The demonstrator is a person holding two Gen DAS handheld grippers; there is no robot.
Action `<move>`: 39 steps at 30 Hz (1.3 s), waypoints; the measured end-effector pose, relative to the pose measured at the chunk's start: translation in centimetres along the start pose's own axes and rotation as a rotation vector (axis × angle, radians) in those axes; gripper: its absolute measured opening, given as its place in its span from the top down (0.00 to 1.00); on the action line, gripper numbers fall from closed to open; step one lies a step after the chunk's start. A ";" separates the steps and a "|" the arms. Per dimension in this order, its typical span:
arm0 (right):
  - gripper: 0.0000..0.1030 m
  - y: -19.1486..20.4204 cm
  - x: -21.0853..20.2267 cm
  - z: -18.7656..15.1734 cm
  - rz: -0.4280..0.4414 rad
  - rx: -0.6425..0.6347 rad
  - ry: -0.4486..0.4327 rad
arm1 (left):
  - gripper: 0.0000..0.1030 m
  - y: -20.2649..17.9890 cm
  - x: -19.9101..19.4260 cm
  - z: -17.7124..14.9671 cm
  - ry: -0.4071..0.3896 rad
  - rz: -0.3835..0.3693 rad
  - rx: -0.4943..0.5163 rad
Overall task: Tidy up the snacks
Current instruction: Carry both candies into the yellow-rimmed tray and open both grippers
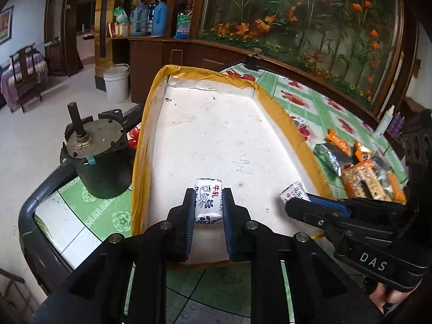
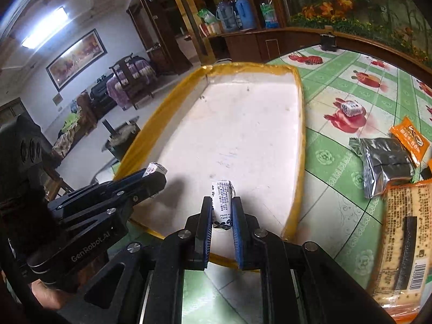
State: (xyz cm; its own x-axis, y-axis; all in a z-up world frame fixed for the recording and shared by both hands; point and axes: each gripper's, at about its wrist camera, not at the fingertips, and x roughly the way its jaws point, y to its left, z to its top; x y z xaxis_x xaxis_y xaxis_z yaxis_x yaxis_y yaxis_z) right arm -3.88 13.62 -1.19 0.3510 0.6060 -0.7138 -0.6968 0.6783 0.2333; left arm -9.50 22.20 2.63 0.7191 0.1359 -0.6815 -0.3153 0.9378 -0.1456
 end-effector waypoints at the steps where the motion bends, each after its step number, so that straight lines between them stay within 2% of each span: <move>1: 0.87 -0.1 0.1 -0.1 -0.002 0.001 0.002 | 0.84 0.0 -0.1 0.0 -0.002 0.001 0.002; 10: 0.87 0.1 0.1 -0.4 -0.017 -0.011 -0.010 | 0.84 -0.5 0.0 -0.3 0.010 0.052 0.039; 20: 0.86 0.3 0.0 -0.5 -0.028 -0.012 -0.016 | 0.84 -0.4 -0.1 -0.3 0.006 0.054 0.044; 22: 0.86 0.3 -0.2 -0.6 -0.032 -0.015 -0.017 | 0.81 -0.5 -0.1 -0.4 0.006 0.050 0.047; 26: 0.80 0.4 -0.4 -0.5 -0.040 -0.018 -0.025 | 0.79 -0.6 -0.3 -0.3 0.004 0.045 0.053; 28: 0.75 0.3 -0.7 -0.5 -0.038 -0.016 -0.034 | 0.73 -0.7 -0.4 -0.4 0.001 0.048 0.054; 30: 0.70 0.4 -1.0 -0.4 -0.039 -0.017 -0.045 | 0.62 -0.8 -0.5 -0.4 -0.006 0.058 0.064; 37: 0.66 0.4 -2.0 -0.4 -0.045 -0.021 -0.072 | 0.59 -0.9 -0.7 -0.5 -0.012 0.059 0.066; 39: 0.66 0.3 -2.3 -0.4 -0.045 -0.017 -0.080 | 0.45 -0.8 -0.9 -0.5 -0.021 0.037 0.064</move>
State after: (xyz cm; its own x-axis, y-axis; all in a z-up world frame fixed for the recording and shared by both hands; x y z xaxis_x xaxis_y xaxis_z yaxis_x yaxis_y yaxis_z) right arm -5.15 12.31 0.23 0.4307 0.6067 -0.6681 -0.6894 0.6989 0.1903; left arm -10.18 21.15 3.05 0.7204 0.1769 -0.6706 -0.3023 0.9503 -0.0741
